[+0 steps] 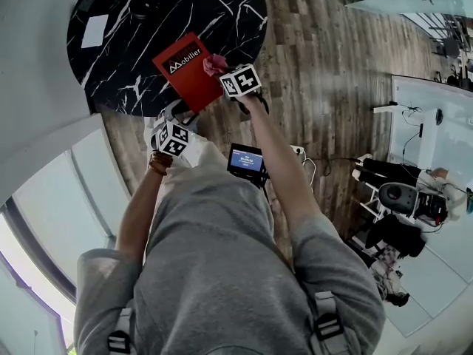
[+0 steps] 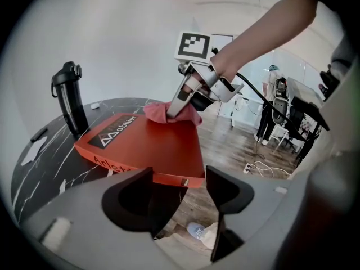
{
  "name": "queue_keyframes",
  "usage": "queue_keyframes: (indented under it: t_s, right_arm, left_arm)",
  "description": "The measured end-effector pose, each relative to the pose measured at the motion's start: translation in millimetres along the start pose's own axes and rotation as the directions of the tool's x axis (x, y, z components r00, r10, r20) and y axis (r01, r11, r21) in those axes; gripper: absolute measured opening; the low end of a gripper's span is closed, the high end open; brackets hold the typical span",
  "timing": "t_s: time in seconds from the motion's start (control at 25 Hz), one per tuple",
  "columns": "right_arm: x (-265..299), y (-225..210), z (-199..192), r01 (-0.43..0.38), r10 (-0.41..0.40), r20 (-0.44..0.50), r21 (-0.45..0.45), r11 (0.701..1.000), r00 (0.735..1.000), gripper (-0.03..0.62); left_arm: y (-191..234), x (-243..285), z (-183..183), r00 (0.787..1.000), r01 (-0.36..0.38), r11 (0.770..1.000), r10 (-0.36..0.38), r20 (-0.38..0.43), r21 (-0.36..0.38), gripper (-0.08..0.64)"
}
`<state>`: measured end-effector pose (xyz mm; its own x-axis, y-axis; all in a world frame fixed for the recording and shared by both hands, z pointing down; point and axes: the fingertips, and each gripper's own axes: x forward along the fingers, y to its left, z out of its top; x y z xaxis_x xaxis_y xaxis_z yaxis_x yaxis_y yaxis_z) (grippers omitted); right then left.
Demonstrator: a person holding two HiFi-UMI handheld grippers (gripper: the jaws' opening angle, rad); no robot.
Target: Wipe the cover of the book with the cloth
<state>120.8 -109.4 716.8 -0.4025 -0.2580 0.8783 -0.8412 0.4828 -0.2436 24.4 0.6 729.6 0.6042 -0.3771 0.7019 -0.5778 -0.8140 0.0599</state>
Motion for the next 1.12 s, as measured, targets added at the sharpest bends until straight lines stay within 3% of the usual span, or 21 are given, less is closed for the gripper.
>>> queue_keyframes:
  t_s: [1.12]
  right_arm:
    - [9, 32, -7, -0.03, 0.03, -0.025, -0.018, 0.999, 0.999, 0.057]
  left_arm:
    - [-1, 0, -1, 1.0, -0.008, 1.0, 0.008, 0.002, 0.008, 0.296]
